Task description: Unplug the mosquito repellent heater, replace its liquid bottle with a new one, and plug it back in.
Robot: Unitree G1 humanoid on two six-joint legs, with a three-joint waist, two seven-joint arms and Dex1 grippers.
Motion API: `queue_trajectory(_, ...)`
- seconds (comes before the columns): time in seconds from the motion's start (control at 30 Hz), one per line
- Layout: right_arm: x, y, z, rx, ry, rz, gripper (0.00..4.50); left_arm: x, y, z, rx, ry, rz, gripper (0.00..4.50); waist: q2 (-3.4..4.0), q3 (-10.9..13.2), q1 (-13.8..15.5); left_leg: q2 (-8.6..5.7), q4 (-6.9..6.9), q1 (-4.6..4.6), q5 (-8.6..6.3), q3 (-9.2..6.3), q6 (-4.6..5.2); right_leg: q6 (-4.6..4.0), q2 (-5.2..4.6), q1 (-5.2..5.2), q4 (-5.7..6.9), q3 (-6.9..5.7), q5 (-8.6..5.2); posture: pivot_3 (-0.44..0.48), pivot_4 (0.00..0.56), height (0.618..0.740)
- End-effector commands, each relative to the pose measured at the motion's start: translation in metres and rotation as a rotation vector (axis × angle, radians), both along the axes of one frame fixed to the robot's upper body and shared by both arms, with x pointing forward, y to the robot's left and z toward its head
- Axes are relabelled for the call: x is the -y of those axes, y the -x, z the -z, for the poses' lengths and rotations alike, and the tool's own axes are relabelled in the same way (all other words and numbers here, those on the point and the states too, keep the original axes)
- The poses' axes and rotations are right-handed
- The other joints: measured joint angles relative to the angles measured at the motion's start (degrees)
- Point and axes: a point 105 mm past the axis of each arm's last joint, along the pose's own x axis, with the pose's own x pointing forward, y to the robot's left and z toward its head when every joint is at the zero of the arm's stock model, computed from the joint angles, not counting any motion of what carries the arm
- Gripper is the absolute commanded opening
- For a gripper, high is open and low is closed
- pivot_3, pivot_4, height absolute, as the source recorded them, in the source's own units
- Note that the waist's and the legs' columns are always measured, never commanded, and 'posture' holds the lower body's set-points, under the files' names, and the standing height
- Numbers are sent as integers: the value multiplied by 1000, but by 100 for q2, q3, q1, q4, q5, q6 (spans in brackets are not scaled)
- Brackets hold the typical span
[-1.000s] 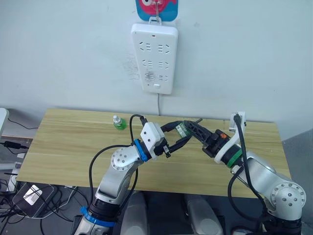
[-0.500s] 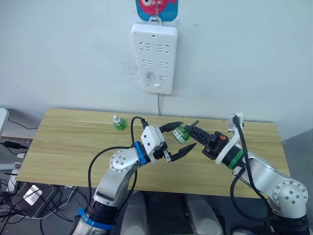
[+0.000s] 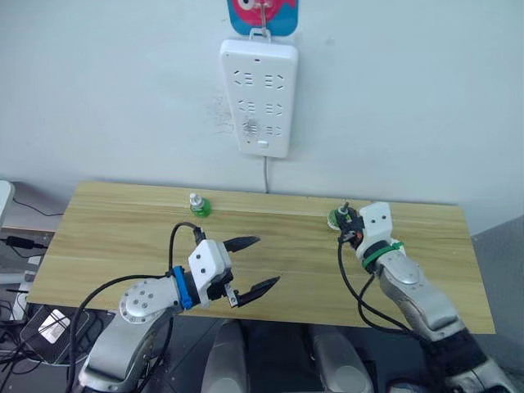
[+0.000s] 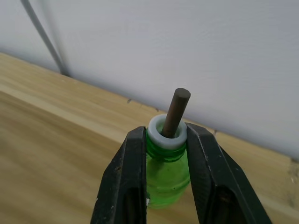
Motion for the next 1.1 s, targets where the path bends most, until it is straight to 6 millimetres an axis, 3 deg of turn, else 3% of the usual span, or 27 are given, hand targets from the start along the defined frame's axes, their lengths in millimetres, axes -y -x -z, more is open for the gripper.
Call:
queue_trajectory(0.03,1,-9,4,49,30,-12,817,3,5,-10,45,5,0,4500,0,0,66,0,0,0,0,-2,0,0,0,0,3,-1,0,38,316,697)
queue_trajectory(0.2,4,-14,14,35,39,-8,817,2,1,-11,58,7,-18,4500,-1,0,155,-2,1,0,0,-3,-1,-1,-1,1,4,-3,1,40,315,697)
queue_trajectory(0.37,17,-9,-1,76,-10,19,2612,-3,-7,-14,82,16,-71,4500,0,0,155,-2,1,0,5,-4,-8,-1,-1,1,8,-3,1,31,312,697)
queue_trajectory(0.53,25,18,-25,108,32,-77,4396,-26,-15,-5,74,1,-207,4500,-1,-1,149,-1,0,0,4,-4,-8,-1,-2,1,9,-3,1,28,310,697)
queue_trajectory(0.7,-9,60,-51,122,141,-402,4483,-74,-25,17,30,-8,-463,4500,1,-3,107,-1,1,6,-4,-4,7,-1,-2,4,14,0,1,-10,304,697)
queue_trajectory(0.83,-36,87,-62,127,192,-617,4483,-114,-30,48,-40,-65,-655,4500,-2,-5,109,0,1,11,-2,-12,6,-2,1,7,21,-5,1,-38,304,697)
queue_trajectory(0.93,-43,90,-61,108,200,-655,4483,-125,-41,56,-19,-73,-726,4500,-7,-8,126,-6,5,12,-1,-12,5,-2,-2,10,21,-5,2,-45,313,697)
queue_trajectory(1.1,-56,89,-62,91,199,-664,4483,-131,-81,56,25,-77,-801,4500,-13,-5,153,-13,10,10,10,-23,0,-1,-6,12,27,-15,11,-56,359,697)
